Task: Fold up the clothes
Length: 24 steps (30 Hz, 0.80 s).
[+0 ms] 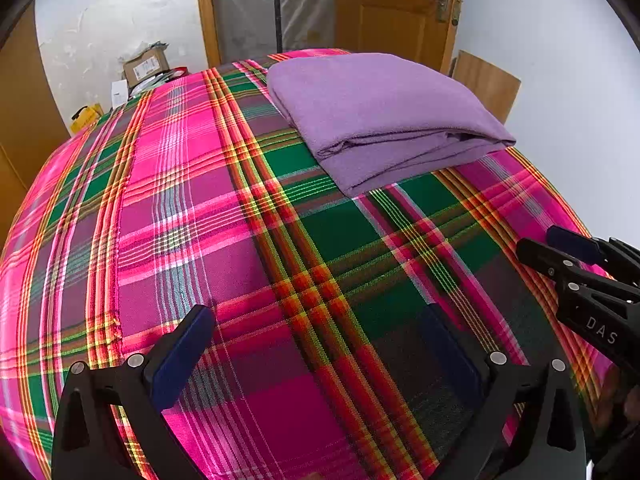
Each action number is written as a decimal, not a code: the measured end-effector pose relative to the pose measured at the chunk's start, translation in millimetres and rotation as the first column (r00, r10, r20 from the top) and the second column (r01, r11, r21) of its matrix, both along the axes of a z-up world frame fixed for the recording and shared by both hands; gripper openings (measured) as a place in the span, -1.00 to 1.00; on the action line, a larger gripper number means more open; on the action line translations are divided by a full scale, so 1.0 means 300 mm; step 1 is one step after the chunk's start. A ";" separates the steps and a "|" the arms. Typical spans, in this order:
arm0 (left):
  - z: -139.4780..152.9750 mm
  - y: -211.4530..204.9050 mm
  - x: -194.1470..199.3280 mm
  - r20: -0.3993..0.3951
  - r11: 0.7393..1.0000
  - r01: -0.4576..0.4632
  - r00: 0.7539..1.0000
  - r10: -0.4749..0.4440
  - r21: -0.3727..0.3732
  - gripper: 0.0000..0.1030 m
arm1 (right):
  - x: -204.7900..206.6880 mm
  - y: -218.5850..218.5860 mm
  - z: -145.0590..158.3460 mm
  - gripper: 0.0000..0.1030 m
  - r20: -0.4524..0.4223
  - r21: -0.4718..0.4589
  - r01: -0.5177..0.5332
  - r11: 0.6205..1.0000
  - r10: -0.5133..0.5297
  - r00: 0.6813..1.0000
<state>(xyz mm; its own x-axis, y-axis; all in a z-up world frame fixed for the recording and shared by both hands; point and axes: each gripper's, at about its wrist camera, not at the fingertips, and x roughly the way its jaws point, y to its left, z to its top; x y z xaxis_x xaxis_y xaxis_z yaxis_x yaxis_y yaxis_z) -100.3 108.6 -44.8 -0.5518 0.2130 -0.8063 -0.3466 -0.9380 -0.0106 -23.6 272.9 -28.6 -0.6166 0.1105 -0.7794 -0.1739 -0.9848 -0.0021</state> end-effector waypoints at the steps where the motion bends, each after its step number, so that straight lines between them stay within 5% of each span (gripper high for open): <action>1: 0.000 0.000 0.000 0.000 1.000 0.000 1.000 0.000 0.000 0.99 | 0.000 -0.001 0.000 -0.11 0.000 0.001 0.000 1.000 0.000 1.000; 10: -0.001 0.002 -0.004 -0.001 1.000 -0.003 1.000 0.003 0.002 0.99 | 0.004 -0.002 -0.001 -0.09 0.000 -0.009 0.000 1.000 0.000 1.000; 13: -0.001 0.002 -0.007 -0.001 1.000 -0.004 1.000 0.004 0.002 0.99 | -0.008 -0.017 -0.005 0.30 0.008 -0.019 -0.036 0.999 0.036 0.999; 24: 0.000 0.003 -0.006 -0.001 1.000 -0.005 1.000 0.005 0.002 0.99 | -0.024 -0.026 -0.008 0.36 0.012 -0.014 -0.027 1.000 0.027 1.000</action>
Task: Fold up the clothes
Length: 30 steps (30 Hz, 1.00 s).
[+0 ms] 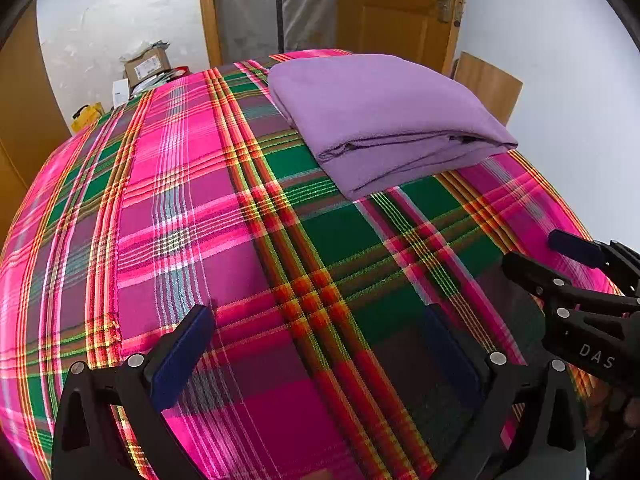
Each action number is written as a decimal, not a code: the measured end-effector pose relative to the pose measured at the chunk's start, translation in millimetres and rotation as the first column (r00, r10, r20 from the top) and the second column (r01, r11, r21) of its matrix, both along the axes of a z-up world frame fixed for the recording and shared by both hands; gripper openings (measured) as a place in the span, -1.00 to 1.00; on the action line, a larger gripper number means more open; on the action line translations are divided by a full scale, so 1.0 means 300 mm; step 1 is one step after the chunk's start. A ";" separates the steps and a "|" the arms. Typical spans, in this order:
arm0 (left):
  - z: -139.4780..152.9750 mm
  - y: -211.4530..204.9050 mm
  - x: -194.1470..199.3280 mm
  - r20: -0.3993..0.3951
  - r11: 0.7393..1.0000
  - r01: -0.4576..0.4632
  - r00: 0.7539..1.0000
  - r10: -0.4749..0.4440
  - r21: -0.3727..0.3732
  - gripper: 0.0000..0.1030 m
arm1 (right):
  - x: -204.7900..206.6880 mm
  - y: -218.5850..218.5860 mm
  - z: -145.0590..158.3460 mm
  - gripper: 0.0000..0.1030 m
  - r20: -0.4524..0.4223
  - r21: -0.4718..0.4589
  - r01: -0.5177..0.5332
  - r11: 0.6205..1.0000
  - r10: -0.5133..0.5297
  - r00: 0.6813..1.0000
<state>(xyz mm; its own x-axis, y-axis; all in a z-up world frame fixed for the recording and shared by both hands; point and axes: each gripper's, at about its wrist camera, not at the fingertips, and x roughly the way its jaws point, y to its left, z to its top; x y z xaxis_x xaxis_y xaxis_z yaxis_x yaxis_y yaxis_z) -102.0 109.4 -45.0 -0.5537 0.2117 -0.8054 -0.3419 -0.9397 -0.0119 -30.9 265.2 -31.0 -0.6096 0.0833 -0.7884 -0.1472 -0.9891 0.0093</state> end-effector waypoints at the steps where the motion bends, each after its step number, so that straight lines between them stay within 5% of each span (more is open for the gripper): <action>1: 0.000 0.001 0.000 0.000 1.000 0.000 1.000 0.000 0.000 0.99 | -0.001 0.001 0.000 0.36 0.000 0.000 0.000 1.000 0.000 1.000; 30: 0.003 0.002 0.002 -0.002 1.000 -0.011 1.000 0.011 0.000 0.99 | -0.022 -0.003 -0.005 0.52 0.009 0.000 -0.013 1.000 0.013 1.000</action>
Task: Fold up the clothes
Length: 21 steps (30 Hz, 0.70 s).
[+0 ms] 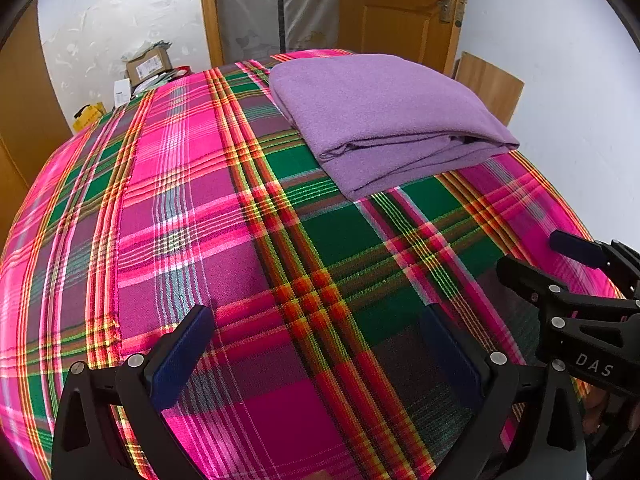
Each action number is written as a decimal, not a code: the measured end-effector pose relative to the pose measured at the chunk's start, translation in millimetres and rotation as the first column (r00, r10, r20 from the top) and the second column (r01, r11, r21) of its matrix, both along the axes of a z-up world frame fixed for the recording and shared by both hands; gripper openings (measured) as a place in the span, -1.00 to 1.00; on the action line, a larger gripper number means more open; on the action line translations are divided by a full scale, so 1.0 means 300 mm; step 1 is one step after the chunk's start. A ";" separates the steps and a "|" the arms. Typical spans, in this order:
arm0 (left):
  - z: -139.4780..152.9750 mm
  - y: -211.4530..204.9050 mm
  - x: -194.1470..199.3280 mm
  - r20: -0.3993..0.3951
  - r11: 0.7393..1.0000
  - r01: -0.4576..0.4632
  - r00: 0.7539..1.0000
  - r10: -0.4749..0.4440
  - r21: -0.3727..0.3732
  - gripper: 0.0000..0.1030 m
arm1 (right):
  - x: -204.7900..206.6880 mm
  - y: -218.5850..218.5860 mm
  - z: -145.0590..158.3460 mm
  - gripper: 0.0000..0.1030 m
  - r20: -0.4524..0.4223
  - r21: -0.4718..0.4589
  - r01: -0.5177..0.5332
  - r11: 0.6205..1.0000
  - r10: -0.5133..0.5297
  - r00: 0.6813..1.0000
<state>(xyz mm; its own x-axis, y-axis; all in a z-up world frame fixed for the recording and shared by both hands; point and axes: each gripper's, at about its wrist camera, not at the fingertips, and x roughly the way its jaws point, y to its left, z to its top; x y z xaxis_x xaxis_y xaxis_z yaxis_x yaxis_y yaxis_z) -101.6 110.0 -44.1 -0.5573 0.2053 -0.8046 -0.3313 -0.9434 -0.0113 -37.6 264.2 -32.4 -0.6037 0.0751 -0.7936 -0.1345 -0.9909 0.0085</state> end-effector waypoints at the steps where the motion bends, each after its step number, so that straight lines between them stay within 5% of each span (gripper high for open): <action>1: 0.000 0.000 0.000 0.000 1.000 -0.001 1.000 0.001 0.001 0.99 | 0.001 -0.001 0.000 0.53 0.000 0.000 0.001 1.000 -0.001 1.000; 21: -0.002 0.001 -0.005 0.000 1.000 -0.017 1.000 0.017 0.010 0.99 | -0.007 -0.008 -0.002 0.57 0.002 0.000 0.010 1.000 -0.010 1.000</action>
